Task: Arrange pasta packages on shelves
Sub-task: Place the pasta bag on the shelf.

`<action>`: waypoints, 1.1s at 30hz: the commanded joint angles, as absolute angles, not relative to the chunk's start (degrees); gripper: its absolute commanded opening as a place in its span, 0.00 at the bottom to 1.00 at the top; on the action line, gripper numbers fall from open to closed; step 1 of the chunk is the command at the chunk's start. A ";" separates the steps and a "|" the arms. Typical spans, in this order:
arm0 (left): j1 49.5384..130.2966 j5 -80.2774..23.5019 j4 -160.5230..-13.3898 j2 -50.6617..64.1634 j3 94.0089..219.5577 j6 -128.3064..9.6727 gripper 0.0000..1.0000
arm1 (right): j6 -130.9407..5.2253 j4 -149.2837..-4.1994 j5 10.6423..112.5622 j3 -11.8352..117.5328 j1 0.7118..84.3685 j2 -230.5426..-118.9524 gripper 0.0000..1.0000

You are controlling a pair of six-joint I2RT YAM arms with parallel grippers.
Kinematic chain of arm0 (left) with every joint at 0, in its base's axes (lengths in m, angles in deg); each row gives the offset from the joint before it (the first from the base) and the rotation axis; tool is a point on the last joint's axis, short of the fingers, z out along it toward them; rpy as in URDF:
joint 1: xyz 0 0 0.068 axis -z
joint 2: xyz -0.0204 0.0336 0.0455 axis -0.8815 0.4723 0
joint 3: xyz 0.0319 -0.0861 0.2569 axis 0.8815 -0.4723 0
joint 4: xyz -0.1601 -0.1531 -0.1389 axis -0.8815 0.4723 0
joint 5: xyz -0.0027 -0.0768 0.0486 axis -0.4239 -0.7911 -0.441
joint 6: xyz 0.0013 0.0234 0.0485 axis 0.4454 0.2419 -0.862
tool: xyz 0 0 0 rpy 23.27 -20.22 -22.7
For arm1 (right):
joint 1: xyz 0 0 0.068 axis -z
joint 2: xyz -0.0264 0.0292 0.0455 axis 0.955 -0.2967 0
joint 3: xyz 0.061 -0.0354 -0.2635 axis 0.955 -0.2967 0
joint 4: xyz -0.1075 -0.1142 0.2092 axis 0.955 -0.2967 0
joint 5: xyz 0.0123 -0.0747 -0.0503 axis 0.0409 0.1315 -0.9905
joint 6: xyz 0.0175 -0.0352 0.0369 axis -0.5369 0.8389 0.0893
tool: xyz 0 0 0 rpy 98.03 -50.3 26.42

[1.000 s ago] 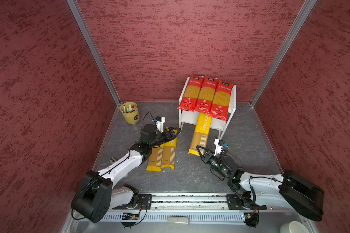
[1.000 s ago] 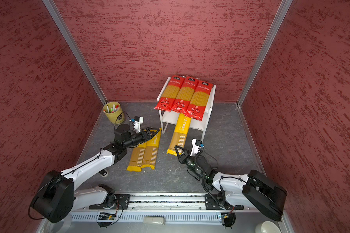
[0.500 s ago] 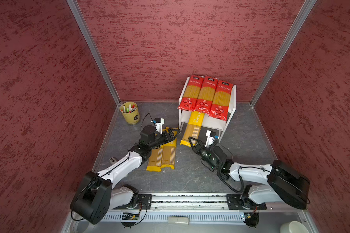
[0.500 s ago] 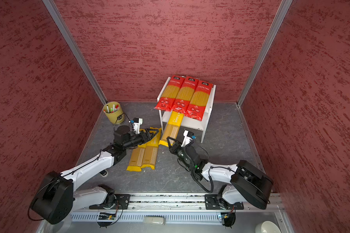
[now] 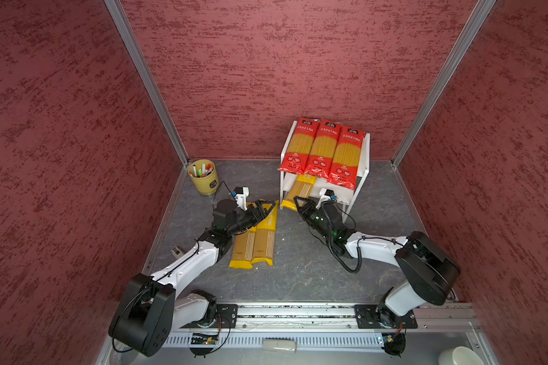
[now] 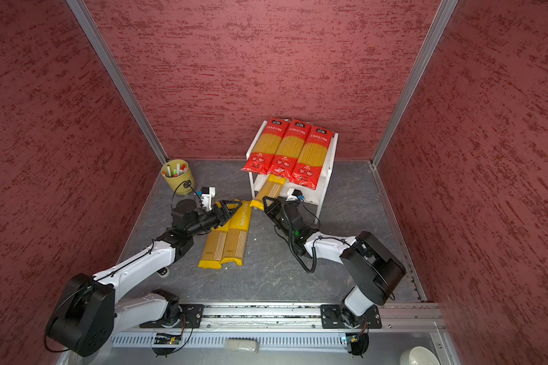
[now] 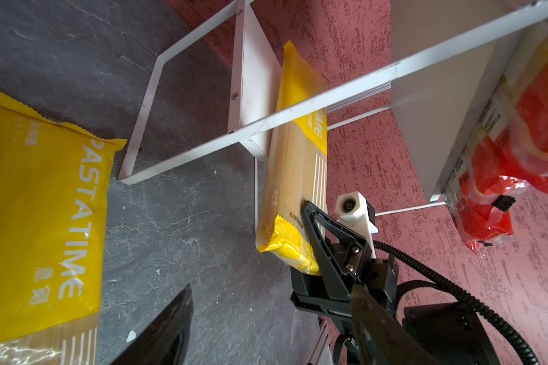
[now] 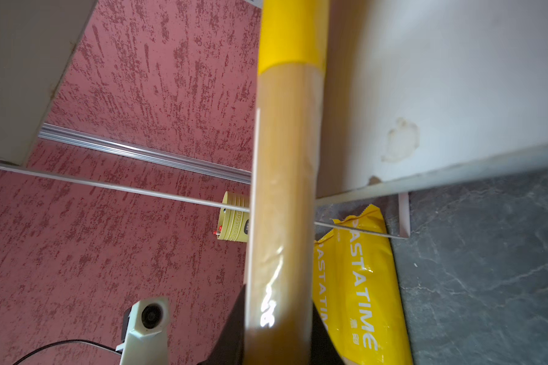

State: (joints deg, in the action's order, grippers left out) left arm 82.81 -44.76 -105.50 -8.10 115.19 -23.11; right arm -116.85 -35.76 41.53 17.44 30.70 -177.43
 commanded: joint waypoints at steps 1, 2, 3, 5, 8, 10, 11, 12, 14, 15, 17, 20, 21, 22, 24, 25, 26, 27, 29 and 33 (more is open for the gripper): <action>84.37 -44.98 -107.60 -6.53 116.27 -22.98 0.78 | -119.55 -30.20 43.87 17.47 30.82 -175.16 0.32; 84.74 -44.83 -107.64 -6.07 116.59 -23.06 0.78 | -119.65 -30.40 44.16 16.80 30.82 -174.75 0.36; 84.97 -44.84 -107.69 -5.57 116.92 -23.23 0.78 | -119.99 -30.68 44.63 15.95 30.87 -174.00 0.41; 85.41 -44.77 -107.95 -4.61 117.30 -23.43 0.78 | -120.94 -30.06 45.54 13.97 30.82 -173.07 0.44; 86.02 -44.72 -108.68 -2.84 118.20 -23.46 0.78 | -122.46 -27.44 46.94 10.86 30.82 -171.89 0.47; 86.55 -44.62 -109.30 -1.60 118.77 -23.44 0.78 | -122.81 -26.95 47.10 9.42 30.51 -170.86 0.48; 86.82 -44.55 -109.57 -0.92 119.15 -23.44 0.78 | -122.48 -26.52 46.93 8.79 30.25 -170.49 0.48; 87.19 -44.54 -109.74 -0.22 119.62 -23.39 0.78 | -122.46 -26.39 46.81 8.33 30.15 -170.16 0.48; 87.75 -44.40 -110.12 1.07 120.65 -23.40 0.78 | -122.06 -26.12 46.68 7.79 30.12 -170.15 0.44; 88.07 -44.28 -110.15 1.90 121.37 -23.41 0.77 | -121.90 -25.96 46.52 7.66 30.14 -170.17 0.40; 88.68 -44.36 -110.30 3.47 122.61 -23.48 0.77 | -121.23 -25.59 46.11 7.73 30.12 -170.22 0.30; 89.57 -44.11 -110.29 5.68 124.41 -23.68 0.76 | -119.55 -26.21 45.90 8.35 30.34 -170.27 0.16; 89.89 -43.92 -110.36 6.58 125.15 -23.59 0.76 | -118.63 -27.27 46.03 8.87 30.42 -170.33 0.13; 90.08 -43.85 -110.30 7.29 125.74 -23.55 0.76 | -117.96 -28.39 46.15 9.40 30.52 -170.34 0.10; 90.55 -43.76 -112.37 8.88 126.97 -23.36 0.75 | -116.64 -29.33 47.15 10.15 30.73 -170.55 0.05; 90.69 -43.69 -112.63 9.46 127.57 -23.07 0.74 | -116.43 -29.35 47.87 10.41 30.95 -170.65 0.04; 90.80 -43.82 -112.93 10.15 128.22 -22.80 0.73 | -116.16 -29.04 48.83 10.62 31.20 -170.99 0.02; 91.03 -43.76 -113.17 10.64 128.87 -22.63 0.73 | -115.90 -28.58 49.97 10.99 31.46 -171.37 0.01; 91.56 -43.25 -113.18 11.72 130.02 -22.64 0.71 | -115.65 -27.73 52.80 11.72 32.18 -172.28 0.00; 92.64 -42.66 -114.56 13.88 131.45 -21.19 0.64 | -116.35 -26.02 57.10 12.05 34.04 -173.16 0.02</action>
